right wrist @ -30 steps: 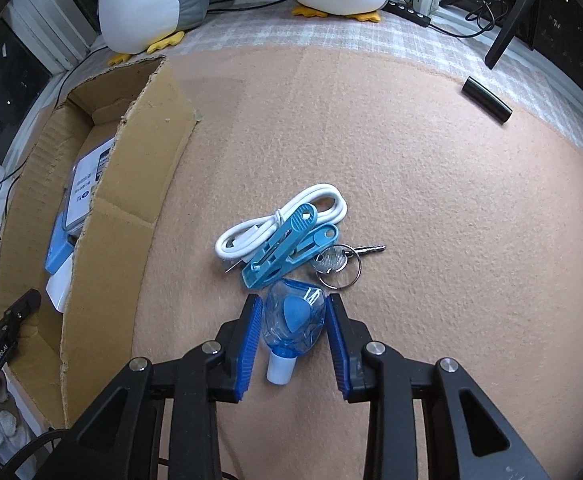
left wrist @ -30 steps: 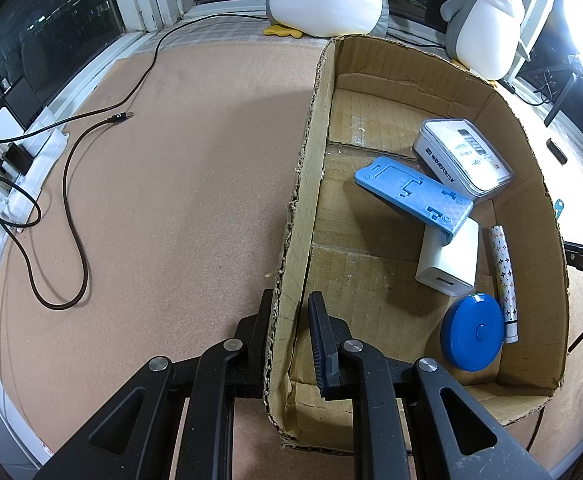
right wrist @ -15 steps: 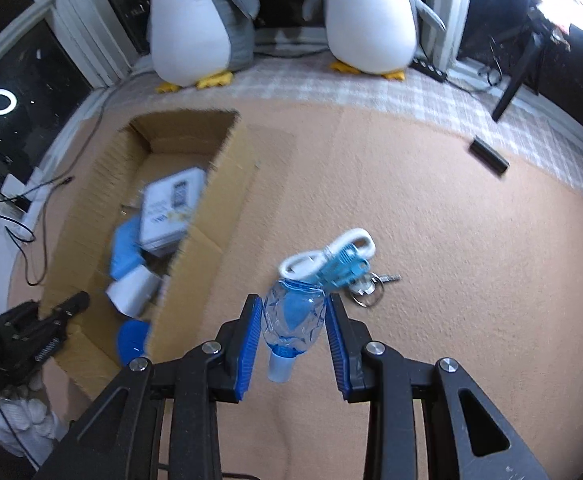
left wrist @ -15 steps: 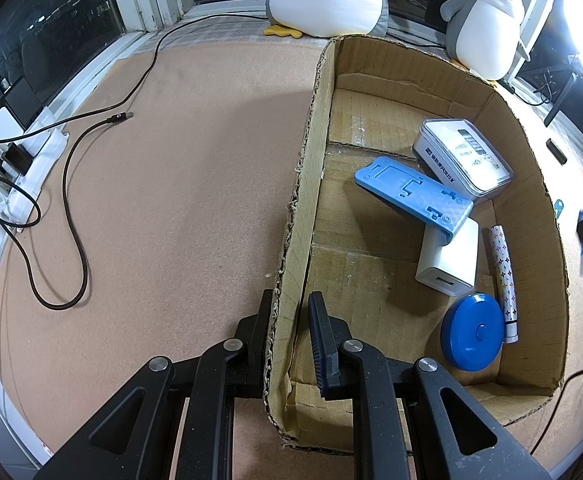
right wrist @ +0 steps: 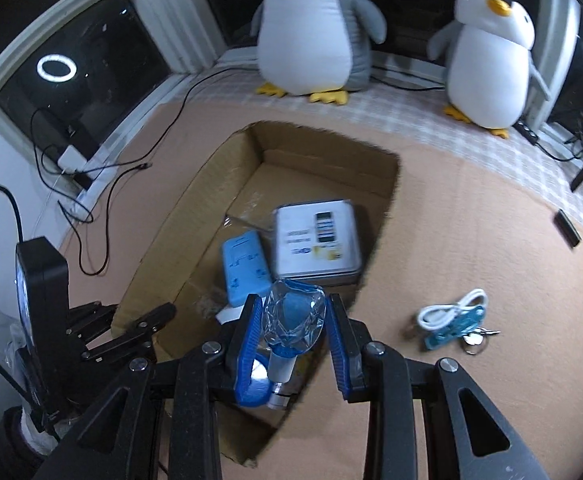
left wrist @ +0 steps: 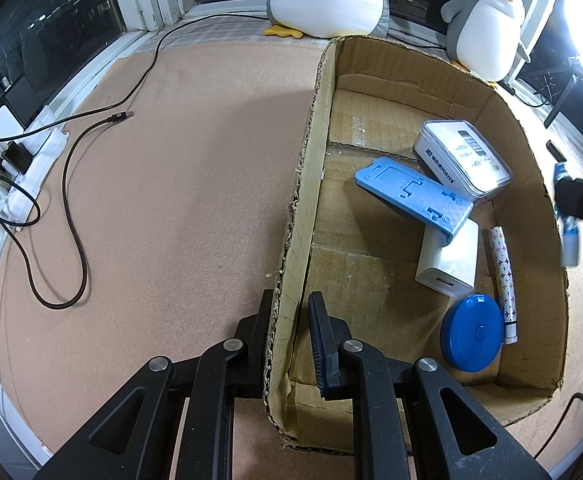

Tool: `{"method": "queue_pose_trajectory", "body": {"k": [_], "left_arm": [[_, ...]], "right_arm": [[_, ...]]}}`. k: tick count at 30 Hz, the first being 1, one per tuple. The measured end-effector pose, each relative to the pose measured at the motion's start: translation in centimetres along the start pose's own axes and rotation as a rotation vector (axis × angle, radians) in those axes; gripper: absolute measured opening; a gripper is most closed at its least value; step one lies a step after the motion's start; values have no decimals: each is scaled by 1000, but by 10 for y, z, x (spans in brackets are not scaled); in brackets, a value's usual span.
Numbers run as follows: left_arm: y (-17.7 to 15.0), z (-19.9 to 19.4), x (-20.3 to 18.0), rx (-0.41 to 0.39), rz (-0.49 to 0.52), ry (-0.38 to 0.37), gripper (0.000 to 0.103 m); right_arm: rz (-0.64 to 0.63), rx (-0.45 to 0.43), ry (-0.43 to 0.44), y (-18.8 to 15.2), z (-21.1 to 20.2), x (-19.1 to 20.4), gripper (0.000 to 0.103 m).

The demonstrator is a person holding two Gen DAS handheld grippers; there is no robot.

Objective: Organize rigid objects
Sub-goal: 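Carry the clear bottle into the cardboard box and release it with the right gripper, then grasp the black cylinder with the right gripper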

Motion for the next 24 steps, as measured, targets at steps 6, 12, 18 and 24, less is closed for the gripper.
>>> {"method": "queue_pose_trajectory", "body": {"k": [6, 12, 18, 24], "left_arm": [[0, 0, 0, 0, -1, -1, 17], [0, 0, 0, 0, 1, 0, 17], [0, 0, 1, 0, 1, -1, 17], [1, 0, 1, 1, 2, 0, 17]], "right_arm": [[-20, 37, 13, -6, 18, 11, 29], [-38, 45, 17, -11, 23, 16, 30], [-48, 26, 41, -10, 16, 19, 45], [-42, -25, 40, -4, -7, -3, 45]]}}
Point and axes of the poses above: each gripper's, at about its wrist camera, not at the fingertips, and z roughly the way its jaws point, x to its left, y to its top, the point moved 6 cm from there along z, roughly the way its jaws point, and after that the axes turned 4 degrees about y, right-handed, at the moved point
